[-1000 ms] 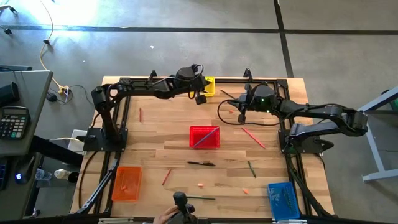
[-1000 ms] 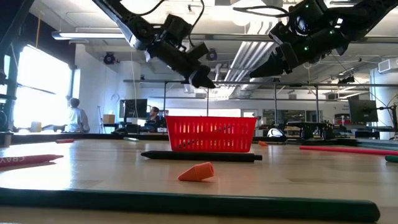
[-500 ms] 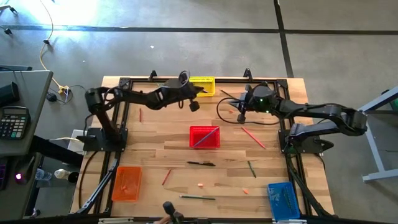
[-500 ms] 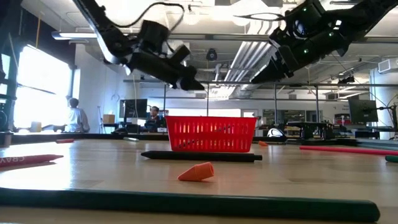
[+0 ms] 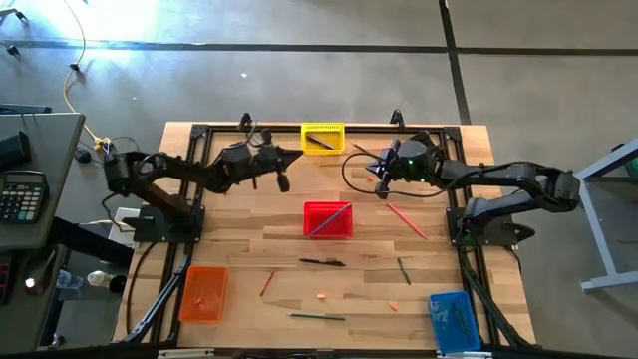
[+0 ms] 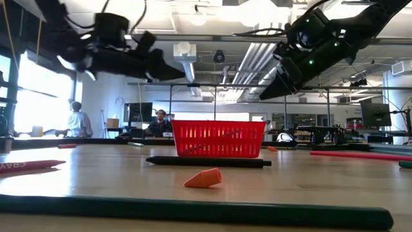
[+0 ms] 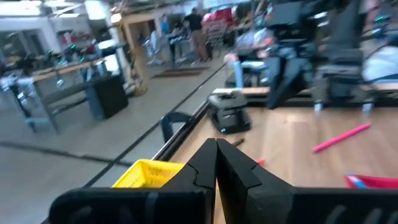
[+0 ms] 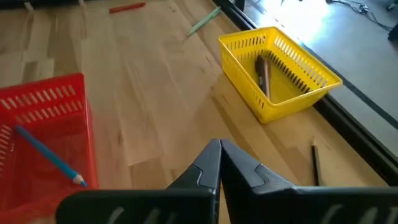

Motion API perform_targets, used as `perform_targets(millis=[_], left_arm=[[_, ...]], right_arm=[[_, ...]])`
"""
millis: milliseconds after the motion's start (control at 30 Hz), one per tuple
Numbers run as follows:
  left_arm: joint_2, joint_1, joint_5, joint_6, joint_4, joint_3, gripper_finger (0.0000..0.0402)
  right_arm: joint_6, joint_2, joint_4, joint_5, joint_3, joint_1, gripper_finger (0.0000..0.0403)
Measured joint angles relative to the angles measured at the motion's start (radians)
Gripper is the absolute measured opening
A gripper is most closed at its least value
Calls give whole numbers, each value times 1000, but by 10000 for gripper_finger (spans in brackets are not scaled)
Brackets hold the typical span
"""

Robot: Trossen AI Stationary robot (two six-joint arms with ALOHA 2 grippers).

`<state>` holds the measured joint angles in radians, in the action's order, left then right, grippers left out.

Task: Sort crayons/erasers/pens/pencils in bins
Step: Put the black pencil into the red bin

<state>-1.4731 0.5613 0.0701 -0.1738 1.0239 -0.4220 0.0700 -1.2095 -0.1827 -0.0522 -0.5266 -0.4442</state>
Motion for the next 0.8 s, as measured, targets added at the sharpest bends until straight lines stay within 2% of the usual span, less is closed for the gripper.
perform_targets(millis=[167,267,433,633,800], left_arm=[[70,-1,41,6,60,104,1],[85,0,64,12,101,155,0],[87,0,71,33,147,198,0],[87,0,71,33,149,210,0],[87,0,72,40,147,214,0]], right_arm=[[-34,0,16,37,-9,0,1],[-45,0,79,37,-30,0,15],[-40,-31,175,36,-37,-13,72],[-65,-137,202,40,-37,-34,147],[-22,-205,201,38,-37,-34,181]])
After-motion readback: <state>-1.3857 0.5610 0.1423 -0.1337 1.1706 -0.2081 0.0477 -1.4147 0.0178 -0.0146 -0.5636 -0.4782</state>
